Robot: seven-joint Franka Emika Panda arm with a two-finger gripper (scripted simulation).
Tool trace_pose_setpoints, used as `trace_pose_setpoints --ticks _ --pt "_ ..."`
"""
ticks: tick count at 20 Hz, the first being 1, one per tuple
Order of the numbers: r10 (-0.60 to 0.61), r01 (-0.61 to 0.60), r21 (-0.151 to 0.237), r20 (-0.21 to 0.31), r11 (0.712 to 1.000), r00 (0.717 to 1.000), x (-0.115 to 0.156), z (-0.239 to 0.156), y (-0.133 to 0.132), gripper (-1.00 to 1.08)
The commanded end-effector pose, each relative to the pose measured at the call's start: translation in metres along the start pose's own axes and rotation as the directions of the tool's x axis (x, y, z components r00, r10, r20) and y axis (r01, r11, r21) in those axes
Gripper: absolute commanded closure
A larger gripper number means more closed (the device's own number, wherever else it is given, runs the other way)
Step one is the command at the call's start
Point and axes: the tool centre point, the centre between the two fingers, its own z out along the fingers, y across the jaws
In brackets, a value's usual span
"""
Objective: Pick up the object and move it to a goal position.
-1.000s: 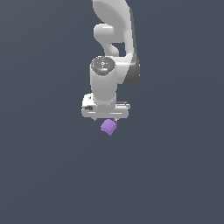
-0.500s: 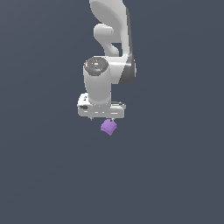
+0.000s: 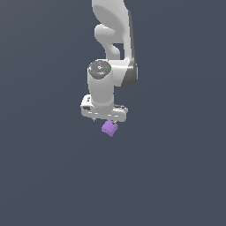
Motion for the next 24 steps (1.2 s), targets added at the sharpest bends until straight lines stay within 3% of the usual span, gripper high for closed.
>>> trace_pose_setpoints --ticks 1,13,24 --pt "0.043 -0.043 0.002 -0.003 0.999 0.999 -0.002 0.006 -0.002 -0.92" --pt "0.306 -0.305 0.015 -0.020 0.952 0.952 -0.019 0.037 -0.015 -0.92" --pt "0.408 -0.407 0.022 -0.026 0.913 0.913 -0.027 0.049 -0.018 -0.92"
